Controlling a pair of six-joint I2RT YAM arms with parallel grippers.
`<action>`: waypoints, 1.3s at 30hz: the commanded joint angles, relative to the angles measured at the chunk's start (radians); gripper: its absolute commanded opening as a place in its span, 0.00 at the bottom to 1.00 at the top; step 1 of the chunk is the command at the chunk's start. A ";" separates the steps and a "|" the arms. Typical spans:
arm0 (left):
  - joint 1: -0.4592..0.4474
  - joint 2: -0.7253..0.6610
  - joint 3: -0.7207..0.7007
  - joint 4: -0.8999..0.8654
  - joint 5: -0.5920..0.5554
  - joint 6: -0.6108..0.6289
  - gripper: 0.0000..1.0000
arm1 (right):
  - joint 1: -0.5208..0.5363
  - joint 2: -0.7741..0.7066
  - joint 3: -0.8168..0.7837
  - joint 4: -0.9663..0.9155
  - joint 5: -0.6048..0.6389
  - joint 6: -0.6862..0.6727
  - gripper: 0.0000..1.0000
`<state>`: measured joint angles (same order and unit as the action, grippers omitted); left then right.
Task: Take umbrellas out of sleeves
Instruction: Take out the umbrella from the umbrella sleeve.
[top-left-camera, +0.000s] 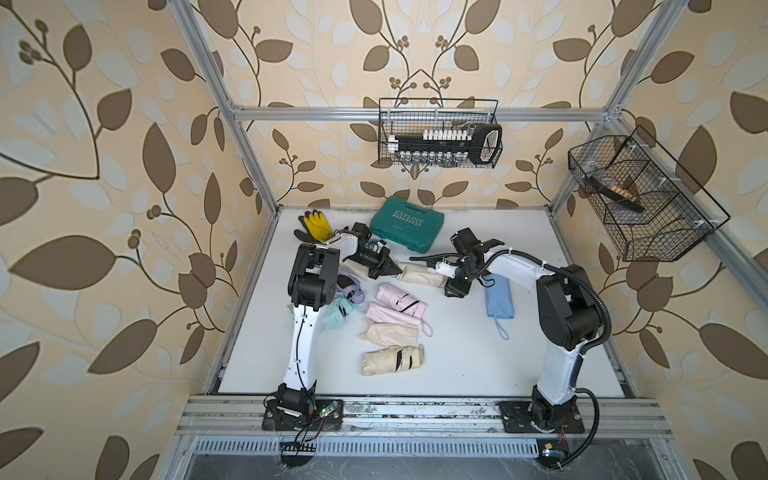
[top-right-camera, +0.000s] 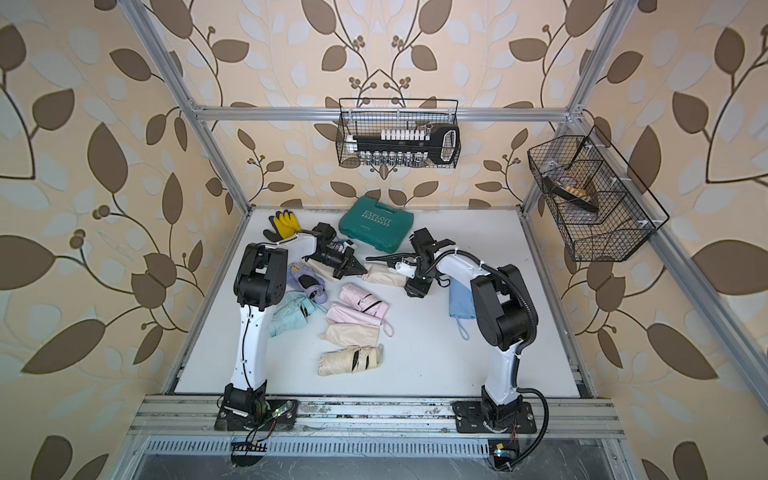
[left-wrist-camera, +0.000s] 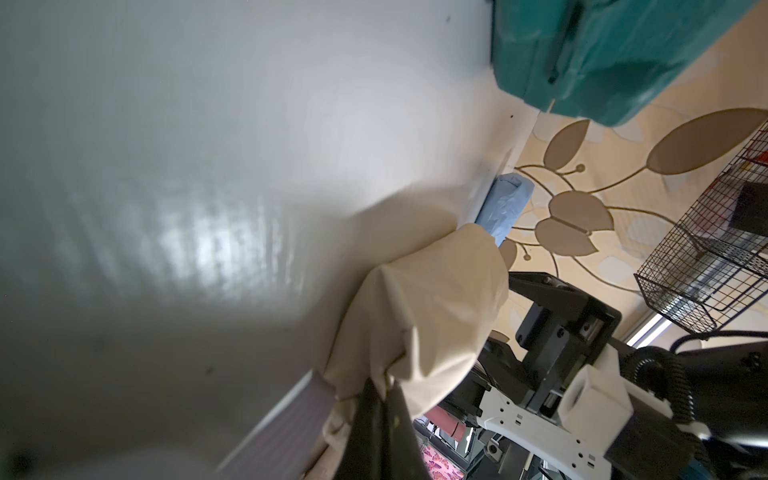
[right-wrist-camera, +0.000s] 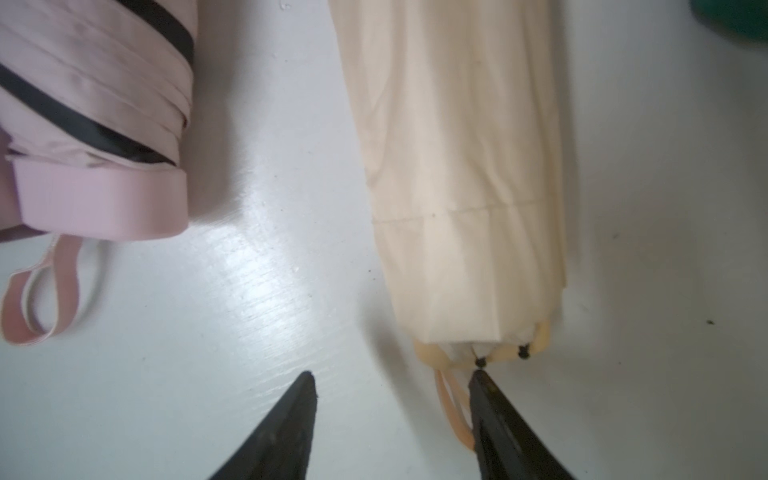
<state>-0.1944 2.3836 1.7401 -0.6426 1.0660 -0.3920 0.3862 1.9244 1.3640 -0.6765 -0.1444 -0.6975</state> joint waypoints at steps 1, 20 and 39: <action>0.011 0.016 0.015 -0.053 -0.018 0.005 0.00 | 0.006 0.004 0.026 0.022 0.040 -0.027 0.63; 0.037 0.030 0.007 -0.045 -0.014 -0.010 0.00 | -0.010 0.149 0.129 -0.021 -0.063 -0.092 0.62; 0.047 0.018 0.057 -0.113 -0.080 0.025 0.00 | 0.013 0.001 -0.074 0.024 0.044 -0.068 0.36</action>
<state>-0.1749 2.3913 1.7679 -0.6937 1.0557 -0.3859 0.3965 1.9701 1.3472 -0.5987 -0.1207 -0.7578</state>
